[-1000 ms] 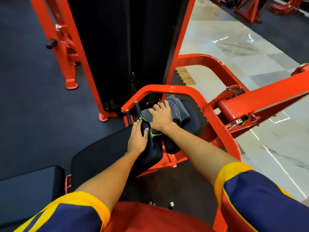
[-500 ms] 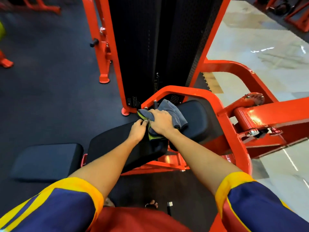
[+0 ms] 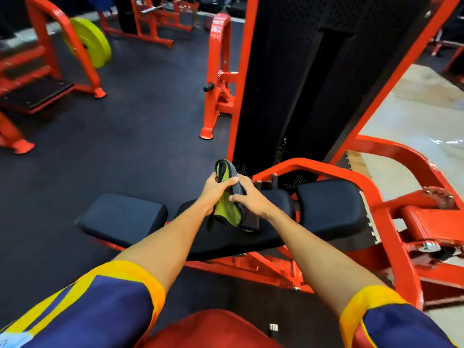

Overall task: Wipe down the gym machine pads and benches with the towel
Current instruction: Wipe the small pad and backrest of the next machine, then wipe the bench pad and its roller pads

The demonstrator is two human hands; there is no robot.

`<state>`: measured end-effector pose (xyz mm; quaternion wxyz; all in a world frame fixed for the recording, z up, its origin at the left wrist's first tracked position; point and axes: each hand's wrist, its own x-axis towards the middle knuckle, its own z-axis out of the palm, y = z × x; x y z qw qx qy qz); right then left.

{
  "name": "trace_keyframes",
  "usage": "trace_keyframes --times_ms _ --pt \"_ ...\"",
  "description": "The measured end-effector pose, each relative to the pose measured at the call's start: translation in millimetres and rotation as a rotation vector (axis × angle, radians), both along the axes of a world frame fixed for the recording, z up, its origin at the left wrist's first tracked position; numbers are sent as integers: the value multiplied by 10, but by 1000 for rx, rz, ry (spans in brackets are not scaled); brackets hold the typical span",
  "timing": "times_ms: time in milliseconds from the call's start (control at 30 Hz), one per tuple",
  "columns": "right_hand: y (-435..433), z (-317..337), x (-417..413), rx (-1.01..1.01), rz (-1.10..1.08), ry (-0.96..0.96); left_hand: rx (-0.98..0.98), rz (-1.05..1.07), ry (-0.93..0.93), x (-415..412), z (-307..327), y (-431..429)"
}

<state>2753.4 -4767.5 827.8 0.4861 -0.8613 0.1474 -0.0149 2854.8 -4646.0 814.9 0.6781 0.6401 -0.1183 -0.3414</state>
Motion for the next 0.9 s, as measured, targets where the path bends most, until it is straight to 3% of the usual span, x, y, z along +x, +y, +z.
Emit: trace_keyframes --times_ms 67,200,367,533,767,900 --pt "172 73 111 51 -20 -1 29 28 -69 121 -16 364" --pt "613 217 413 -40 -86 -54 47 110 -149 275 97 1208" --pt "1136 242 957 -142 53 31 6 208 -182 404 433 2223" --pt "1961 406 1552 -49 196 -17 27 357 -266 608 670 3337" --pt "3227 623 2229 54 394 -35 374 618 -506 921 770 4619" --pt "3751 623 2699 43 507 -85 613 634 -554 1076 747 5197"
